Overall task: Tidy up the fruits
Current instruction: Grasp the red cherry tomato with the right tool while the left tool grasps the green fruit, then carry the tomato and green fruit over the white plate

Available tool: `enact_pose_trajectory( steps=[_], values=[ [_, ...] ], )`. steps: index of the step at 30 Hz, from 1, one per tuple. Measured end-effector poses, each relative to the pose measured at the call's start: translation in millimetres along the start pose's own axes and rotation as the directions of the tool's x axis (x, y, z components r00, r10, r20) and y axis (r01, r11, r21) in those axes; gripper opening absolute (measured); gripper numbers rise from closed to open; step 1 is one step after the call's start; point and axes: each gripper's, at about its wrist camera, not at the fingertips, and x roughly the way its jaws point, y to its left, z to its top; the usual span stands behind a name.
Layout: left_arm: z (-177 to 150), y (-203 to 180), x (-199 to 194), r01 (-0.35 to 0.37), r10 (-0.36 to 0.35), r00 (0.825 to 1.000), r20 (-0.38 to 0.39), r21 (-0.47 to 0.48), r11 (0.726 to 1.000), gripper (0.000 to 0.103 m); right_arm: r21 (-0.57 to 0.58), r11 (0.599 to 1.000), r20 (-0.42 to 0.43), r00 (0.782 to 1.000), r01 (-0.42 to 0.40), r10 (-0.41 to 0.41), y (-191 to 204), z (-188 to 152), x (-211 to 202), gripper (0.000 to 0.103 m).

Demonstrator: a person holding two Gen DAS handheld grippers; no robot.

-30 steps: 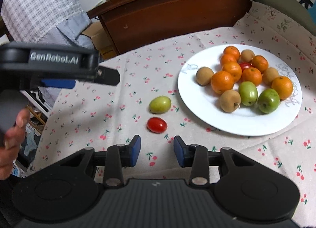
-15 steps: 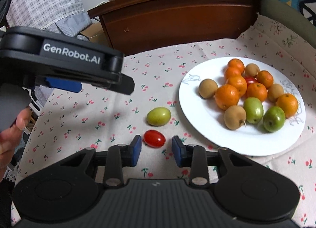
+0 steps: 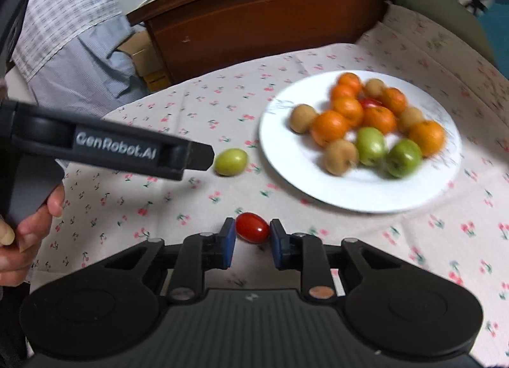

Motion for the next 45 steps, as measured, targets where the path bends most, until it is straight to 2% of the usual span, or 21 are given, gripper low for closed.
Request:
enact_pose_trajectory(
  steps=[7, 9, 11, 13, 18, 20, 24, 27, 35, 45],
  values=[
    [-4.4, -12.1, 12.4, 0.047, -0.047, 0.999, 0.006, 0.064, 0.997, 0.091, 0.045, 0.999, 0.006, 1.000, 0.017, -0.017, -13.6, -3.8, -10.7, 0.023],
    [-4.1, -13.1, 17.4, 0.049, -0.049, 0.999, 0.004, 0.071, 0.996, 0.084, 0.062, 0.998, 0.007, 1.000, 0.022, -0.022, -15.9, -4.4, -11.8, 0.023],
    [-2.4, -12.8, 22.2, 0.059, -0.060, 0.998, 0.005, 0.068, 0.996, 0.068, 0.072, 0.997, 0.006, 1.000, 0.019, -0.020, -17.7, -4.1, -12.4, 0.023],
    [-1.6, -13.0, 26.1, 0.074, -0.074, 0.997, 0.002, 0.067, 0.995, 0.058, 0.091, 0.996, 0.003, 1.000, 0.019, -0.019, -20.4, -3.6, -12.4, 0.023],
    [-2.4, -18.3, 33.2, 0.077, -0.077, 0.997, 0.001, 0.098, 0.992, 0.050, 0.112, 0.994, 0.004, 1.000, 0.019, -0.019, -24.1, -2.8, -13.1, 0.023],
    [-2.5, -19.0, 35.4, 0.086, -0.086, 0.996, -0.002, 0.101, 0.991, 0.042, 0.117, 0.993, 0.004, 1.000, 0.019, -0.020, -24.7, -2.6, -13.7, 0.023],
    [-3.9, -20.6, 38.0, 0.088, -0.088, 0.996, -0.001, 0.106, 0.990, 0.037, 0.136, 0.991, 0.003, 1.000, 0.013, -0.014, -26.4, -2.8, -13.7, 0.023],
    [-4.0, -22.8, 37.6, 0.093, -0.094, 0.996, 0.007, 0.121, 0.988, 0.027, 0.142, 0.990, 0.003, 1.000, 0.014, -0.015, -26.4, -3.0, -14.2, 0.023],
    [-1.8, -20.9, 29.8, 0.126, -0.127, 0.992, 0.009, 0.071, 0.989, 0.026, 0.156, 0.988, 0.014, 1.000, 0.013, -0.016, -29.0, -0.7, -17.3, 0.023],
    [15.1, -20.8, 0.0, 0.152, -0.157, 0.981, 0.113, 0.049, 0.987, 0.026, 0.193, 0.981, 0.101, 0.995, -0.020, 0.000, -38.5, 17.3, -37.6, 0.023]
  ],
)
